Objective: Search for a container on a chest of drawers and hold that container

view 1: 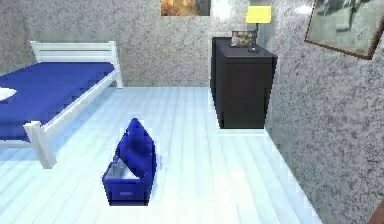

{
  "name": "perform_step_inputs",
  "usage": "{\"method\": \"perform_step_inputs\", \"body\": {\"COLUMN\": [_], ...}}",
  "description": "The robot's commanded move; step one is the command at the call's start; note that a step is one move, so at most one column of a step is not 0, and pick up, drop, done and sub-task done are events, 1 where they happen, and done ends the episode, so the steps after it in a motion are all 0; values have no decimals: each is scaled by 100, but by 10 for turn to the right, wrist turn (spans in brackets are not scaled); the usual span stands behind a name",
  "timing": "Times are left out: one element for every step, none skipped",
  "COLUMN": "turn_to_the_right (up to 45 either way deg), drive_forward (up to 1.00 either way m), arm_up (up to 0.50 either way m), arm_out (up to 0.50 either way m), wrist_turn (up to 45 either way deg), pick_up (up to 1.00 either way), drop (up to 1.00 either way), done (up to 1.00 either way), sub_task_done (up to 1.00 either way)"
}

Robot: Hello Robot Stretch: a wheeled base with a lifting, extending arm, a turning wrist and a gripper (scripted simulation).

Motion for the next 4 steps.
{"method": "perform_step_inputs", "body": {"turn_to_the_right": [0,30,0,0], "drive_forward": [75,0,90,20], "arm_up": [0,0,0,0], "arm_out": [0,0,0,0], "wrist_turn": [0,0,0,0], "pick_up": [0,0,0,0], "drop": [0,0,0,0], "done": [0,0,0,0], "sub_task_done": [0,0,0,0]}}
